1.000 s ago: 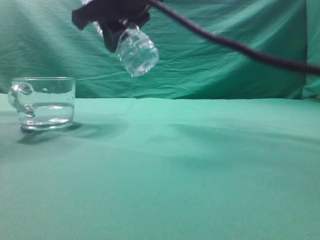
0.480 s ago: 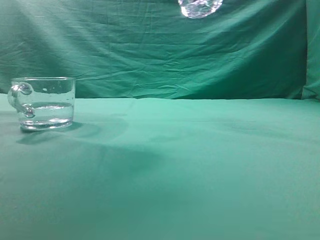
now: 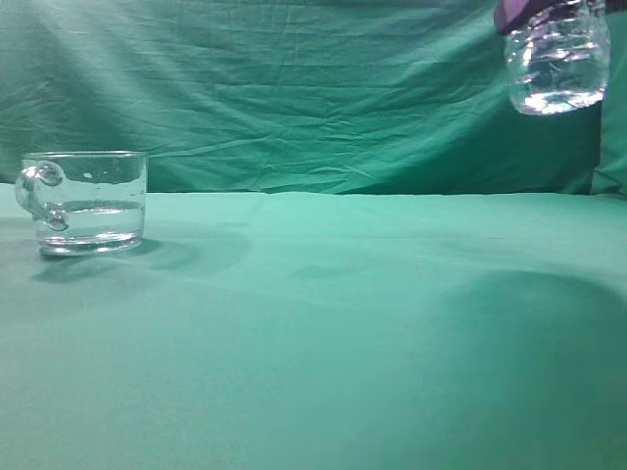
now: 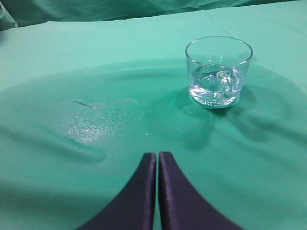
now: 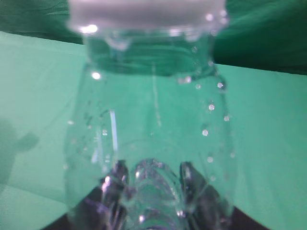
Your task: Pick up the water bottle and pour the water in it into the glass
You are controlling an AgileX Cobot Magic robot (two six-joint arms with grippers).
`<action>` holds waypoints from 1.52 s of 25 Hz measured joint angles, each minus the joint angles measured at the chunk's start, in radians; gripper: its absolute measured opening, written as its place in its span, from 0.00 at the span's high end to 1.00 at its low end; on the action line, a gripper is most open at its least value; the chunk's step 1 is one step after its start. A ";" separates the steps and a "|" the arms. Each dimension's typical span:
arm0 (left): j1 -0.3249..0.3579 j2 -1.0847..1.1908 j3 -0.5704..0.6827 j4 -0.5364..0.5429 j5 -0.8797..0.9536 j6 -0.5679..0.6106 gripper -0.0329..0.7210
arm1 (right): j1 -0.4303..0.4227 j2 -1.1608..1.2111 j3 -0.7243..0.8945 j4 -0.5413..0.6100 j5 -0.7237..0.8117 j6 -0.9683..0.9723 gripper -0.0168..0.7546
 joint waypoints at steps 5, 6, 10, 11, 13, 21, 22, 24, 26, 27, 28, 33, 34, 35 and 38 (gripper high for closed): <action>0.000 0.000 0.000 0.000 0.000 0.000 0.96 | -0.058 0.084 0.013 0.000 -0.063 0.002 0.66; 0.000 0.000 0.000 0.000 0.000 0.000 0.96 | -0.060 0.110 0.013 0.000 -0.078 0.002 0.66; 0.002 0.000 0.000 0.000 0.000 0.000 0.96 | -0.060 0.224 0.013 -0.011 -0.214 -0.003 0.66; 0.002 0.000 0.000 0.000 0.000 0.000 0.96 | -0.060 0.251 0.013 -0.021 -0.257 -0.010 0.66; 0.002 0.000 0.000 0.000 0.000 0.000 0.96 | -0.060 0.315 0.013 -0.039 -0.354 -0.036 0.66; 0.002 0.000 0.000 0.000 0.000 0.000 0.96 | -0.060 0.461 0.013 -0.137 -0.551 -0.121 0.66; 0.002 0.000 0.000 0.000 0.000 0.000 0.96 | -0.060 0.464 0.013 -0.139 -0.553 -0.125 0.66; 0.002 0.000 0.000 0.000 0.000 0.000 0.96 | -0.060 0.465 0.013 -0.139 -0.554 -0.135 0.66; 0.002 0.000 0.000 0.000 0.000 0.000 0.96 | -0.060 0.465 0.013 -0.139 -0.557 -0.137 0.59; 0.002 0.000 0.000 0.000 0.000 0.000 0.96 | -0.060 0.468 0.013 -0.139 -0.562 -0.137 0.52; 0.002 0.000 0.000 0.000 0.000 0.000 0.96 | -0.060 0.470 0.013 -0.139 -0.567 -0.137 0.49; 0.002 0.000 0.000 0.000 0.000 0.000 0.96 | -0.060 0.478 0.013 -0.139 -0.583 -0.121 0.29; 0.002 0.000 0.000 0.000 0.000 0.000 0.96 | -0.060 0.478 0.013 -0.139 -0.585 -0.108 0.25; 0.002 0.000 0.000 0.000 0.000 0.000 0.96 | -0.060 0.478 0.013 -0.139 -0.588 -0.091 0.20; 0.002 0.000 0.000 0.000 0.000 0.000 0.96 | -0.060 0.478 0.011 -0.139 -0.587 -0.050 0.14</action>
